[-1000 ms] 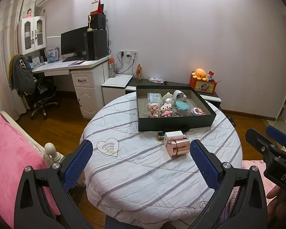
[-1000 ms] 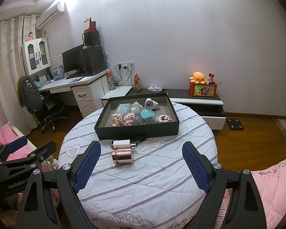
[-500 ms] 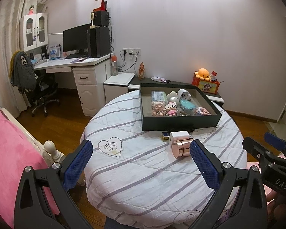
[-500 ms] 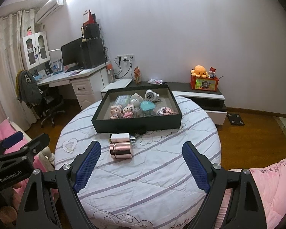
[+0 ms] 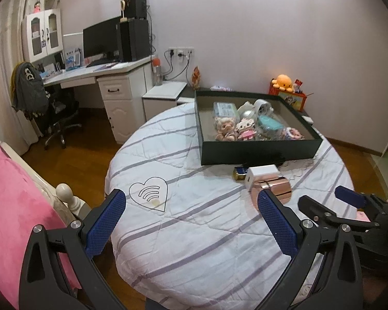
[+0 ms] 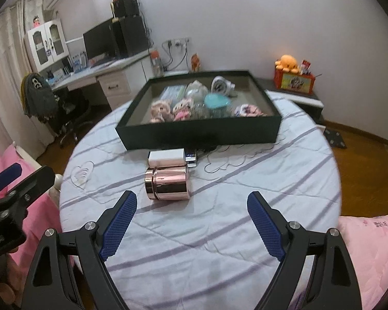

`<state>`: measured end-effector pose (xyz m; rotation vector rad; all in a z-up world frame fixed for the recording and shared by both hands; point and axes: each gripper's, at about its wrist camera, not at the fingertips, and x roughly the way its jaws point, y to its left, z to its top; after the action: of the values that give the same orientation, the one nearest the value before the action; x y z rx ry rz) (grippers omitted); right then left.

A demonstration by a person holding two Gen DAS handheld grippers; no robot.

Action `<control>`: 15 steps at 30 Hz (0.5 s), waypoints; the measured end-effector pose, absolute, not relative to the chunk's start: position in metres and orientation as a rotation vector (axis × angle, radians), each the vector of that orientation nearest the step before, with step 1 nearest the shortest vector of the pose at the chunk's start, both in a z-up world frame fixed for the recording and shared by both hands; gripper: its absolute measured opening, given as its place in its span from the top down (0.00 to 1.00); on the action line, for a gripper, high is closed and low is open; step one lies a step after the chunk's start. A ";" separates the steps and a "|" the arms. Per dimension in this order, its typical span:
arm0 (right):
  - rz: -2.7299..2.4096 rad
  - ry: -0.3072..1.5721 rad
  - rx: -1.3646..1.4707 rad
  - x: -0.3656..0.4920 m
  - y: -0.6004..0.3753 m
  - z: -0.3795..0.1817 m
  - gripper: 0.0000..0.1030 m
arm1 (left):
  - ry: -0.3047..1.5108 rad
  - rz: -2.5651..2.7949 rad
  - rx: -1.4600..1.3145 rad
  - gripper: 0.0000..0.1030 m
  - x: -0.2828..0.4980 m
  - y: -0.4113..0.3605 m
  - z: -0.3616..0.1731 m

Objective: Organize rigid objects
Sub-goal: 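Move both tools back toward the copper cylinder and white charger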

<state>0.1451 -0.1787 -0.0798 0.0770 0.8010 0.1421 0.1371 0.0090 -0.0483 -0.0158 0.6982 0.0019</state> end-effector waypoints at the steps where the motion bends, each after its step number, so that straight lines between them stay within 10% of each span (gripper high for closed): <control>1: 0.147 0.811 0.080 0.151 -0.176 -0.084 0.14 | 0.707 0.005 -0.015 0.00 0.141 0.009 -0.052; 12: 0.217 0.923 0.082 0.205 -0.151 -0.131 0.14 | 0.776 0.024 -0.034 0.00 0.176 0.014 -0.078; 15: 0.244 0.927 0.084 0.210 -0.149 -0.141 0.43 | 0.785 0.015 -0.033 0.00 0.182 0.011 -0.083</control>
<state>0.2103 -0.1495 -0.1411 0.0836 0.9266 0.2438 0.1817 0.0115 -0.0826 -0.0335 0.7855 0.0150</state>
